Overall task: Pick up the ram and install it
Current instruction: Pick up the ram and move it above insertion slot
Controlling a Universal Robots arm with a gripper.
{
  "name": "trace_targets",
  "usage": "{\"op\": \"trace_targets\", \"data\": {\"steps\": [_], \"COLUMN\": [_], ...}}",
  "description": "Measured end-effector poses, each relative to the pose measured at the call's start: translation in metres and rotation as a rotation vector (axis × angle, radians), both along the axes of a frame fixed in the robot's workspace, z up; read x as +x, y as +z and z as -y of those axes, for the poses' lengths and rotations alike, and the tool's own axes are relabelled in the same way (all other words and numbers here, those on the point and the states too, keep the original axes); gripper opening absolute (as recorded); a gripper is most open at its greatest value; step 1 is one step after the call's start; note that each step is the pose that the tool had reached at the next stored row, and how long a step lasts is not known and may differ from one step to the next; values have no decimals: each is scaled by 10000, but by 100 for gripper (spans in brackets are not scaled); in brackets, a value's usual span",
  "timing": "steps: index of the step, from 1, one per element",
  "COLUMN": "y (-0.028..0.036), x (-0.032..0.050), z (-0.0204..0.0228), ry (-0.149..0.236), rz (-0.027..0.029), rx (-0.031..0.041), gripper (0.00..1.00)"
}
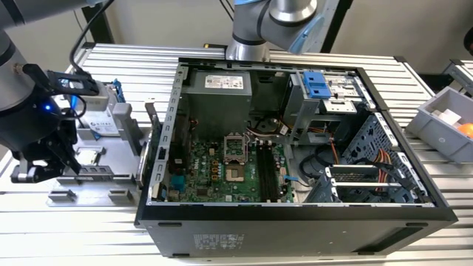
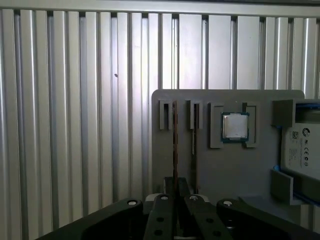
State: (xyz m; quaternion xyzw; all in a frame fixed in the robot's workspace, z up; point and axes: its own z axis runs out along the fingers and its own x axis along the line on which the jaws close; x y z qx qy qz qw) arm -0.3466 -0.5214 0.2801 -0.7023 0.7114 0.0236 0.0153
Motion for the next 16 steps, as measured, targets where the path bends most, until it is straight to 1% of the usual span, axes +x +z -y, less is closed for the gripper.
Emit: {"op": "trace_targets", "data": {"steps": [16], "y": [112], "x": [-1], "z": [-1], "ry": [-2], "rz": [0], "rx": [0], "gripper": [0]}}
